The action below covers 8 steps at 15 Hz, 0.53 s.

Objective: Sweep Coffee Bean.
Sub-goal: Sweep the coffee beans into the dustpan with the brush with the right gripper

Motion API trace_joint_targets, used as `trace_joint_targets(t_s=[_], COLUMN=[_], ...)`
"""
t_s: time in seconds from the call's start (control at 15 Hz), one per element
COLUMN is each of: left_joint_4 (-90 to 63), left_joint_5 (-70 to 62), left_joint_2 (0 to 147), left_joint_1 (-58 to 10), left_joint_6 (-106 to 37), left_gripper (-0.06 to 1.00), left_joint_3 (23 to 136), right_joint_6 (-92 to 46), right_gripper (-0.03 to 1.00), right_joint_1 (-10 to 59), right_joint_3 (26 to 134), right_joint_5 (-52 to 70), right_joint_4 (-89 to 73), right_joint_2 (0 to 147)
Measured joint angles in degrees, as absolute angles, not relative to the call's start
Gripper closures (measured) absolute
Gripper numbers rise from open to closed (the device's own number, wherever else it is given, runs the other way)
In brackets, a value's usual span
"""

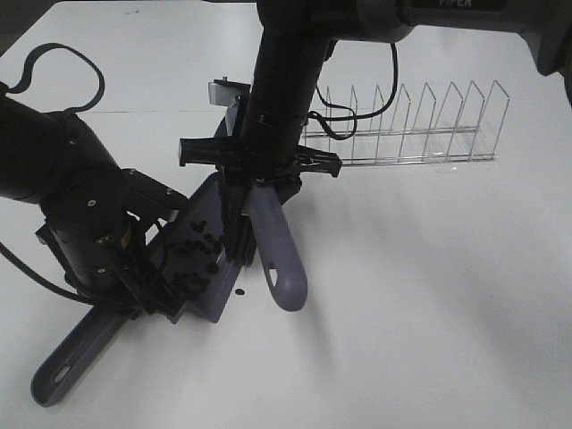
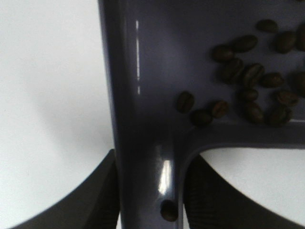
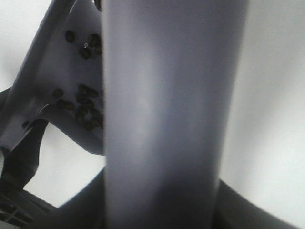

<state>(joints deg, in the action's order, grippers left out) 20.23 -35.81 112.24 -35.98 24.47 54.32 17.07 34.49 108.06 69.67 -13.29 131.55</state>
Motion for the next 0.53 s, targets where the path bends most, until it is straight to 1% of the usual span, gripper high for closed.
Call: trace_joint_targets(t_s=[0.53], left_joint_4=[18.28], left_joint_5=[-35.70], left_joint_2=[112.24], left_joint_1=[-35.98], left_joint_6=[24.41], left_gripper=[0.60], left_joint_3=[54.32], right_joint_6=[16.67], right_gripper=[0.67], right_joint_1=[34.49], right_joint_3=[107.37], right_joint_5=[70.07], right_joint_4=[-2.18], right_joint_2=[119.58])
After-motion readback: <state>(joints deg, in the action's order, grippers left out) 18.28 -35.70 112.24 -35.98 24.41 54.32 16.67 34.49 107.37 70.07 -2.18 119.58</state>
